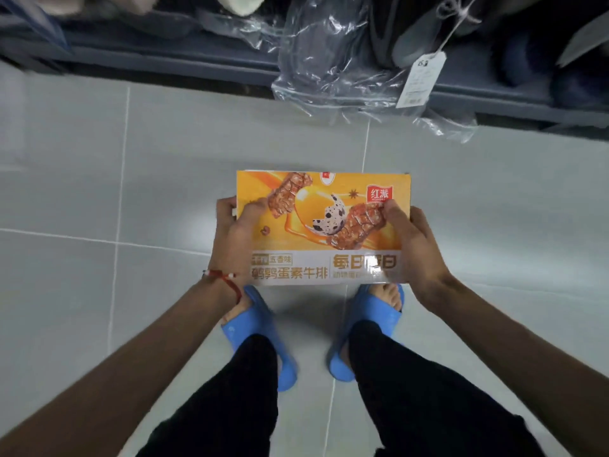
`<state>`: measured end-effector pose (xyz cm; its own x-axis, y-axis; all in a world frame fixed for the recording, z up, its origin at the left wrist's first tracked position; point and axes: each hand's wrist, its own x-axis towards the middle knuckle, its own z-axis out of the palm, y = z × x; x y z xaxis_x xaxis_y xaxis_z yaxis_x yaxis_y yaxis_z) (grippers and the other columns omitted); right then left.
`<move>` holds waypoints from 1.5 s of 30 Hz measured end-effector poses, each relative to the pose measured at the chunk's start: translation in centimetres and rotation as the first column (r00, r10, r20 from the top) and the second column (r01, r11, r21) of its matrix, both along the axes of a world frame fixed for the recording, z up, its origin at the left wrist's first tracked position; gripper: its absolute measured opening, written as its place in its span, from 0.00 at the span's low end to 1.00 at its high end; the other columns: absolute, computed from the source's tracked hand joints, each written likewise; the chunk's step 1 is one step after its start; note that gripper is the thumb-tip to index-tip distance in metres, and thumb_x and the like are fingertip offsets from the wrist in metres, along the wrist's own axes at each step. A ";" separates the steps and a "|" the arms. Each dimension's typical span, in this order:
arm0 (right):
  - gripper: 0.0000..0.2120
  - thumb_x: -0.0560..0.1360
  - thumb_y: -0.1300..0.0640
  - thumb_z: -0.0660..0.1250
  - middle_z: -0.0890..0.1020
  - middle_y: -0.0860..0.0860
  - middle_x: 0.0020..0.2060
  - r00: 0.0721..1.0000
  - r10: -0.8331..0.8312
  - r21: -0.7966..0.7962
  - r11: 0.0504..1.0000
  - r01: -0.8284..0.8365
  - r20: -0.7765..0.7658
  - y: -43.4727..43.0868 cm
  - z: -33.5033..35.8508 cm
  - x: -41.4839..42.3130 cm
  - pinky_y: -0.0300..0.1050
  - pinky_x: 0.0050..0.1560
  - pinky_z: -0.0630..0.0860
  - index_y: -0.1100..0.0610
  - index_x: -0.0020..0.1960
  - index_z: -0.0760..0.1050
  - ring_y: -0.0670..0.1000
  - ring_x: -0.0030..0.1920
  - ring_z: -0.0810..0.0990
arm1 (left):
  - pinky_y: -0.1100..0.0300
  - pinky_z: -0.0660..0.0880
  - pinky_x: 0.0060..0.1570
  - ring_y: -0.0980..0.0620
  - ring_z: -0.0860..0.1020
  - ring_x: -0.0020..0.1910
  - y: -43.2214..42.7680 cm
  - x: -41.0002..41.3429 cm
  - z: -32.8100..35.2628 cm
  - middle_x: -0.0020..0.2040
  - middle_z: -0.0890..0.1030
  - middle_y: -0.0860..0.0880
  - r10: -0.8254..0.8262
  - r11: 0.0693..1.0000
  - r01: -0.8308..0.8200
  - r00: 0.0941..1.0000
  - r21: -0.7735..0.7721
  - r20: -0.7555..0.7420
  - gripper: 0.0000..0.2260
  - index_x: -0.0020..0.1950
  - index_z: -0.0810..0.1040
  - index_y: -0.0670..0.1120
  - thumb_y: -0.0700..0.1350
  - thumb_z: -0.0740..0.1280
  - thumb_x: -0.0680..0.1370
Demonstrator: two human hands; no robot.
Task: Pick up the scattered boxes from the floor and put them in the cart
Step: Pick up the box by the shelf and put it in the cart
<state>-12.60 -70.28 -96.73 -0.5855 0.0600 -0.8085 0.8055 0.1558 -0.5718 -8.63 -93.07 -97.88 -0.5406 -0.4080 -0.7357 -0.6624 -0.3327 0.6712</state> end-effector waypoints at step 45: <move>0.15 0.83 0.42 0.62 0.88 0.52 0.44 0.244 -0.964 -0.193 0.260 0.946 -0.102 28.5 51.7 28.5 0.47 0.40 0.83 0.52 0.60 0.67 0.53 0.41 0.88 | 0.43 0.83 0.50 0.43 0.86 0.50 39.7 4.6 53.0 0.53 0.86 0.46 -0.931 0.342 0.932 0.353 0.118 -0.096 0.20 0.68 0.72 0.52 0.58 0.67 0.79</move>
<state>15.91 -41.74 -45.06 -0.2584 0.6201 -0.7408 0.2225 -0.7080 -0.6702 -4.04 -53.41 -44.89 -0.5149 0.4604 -0.7231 -0.5957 0.4145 0.6880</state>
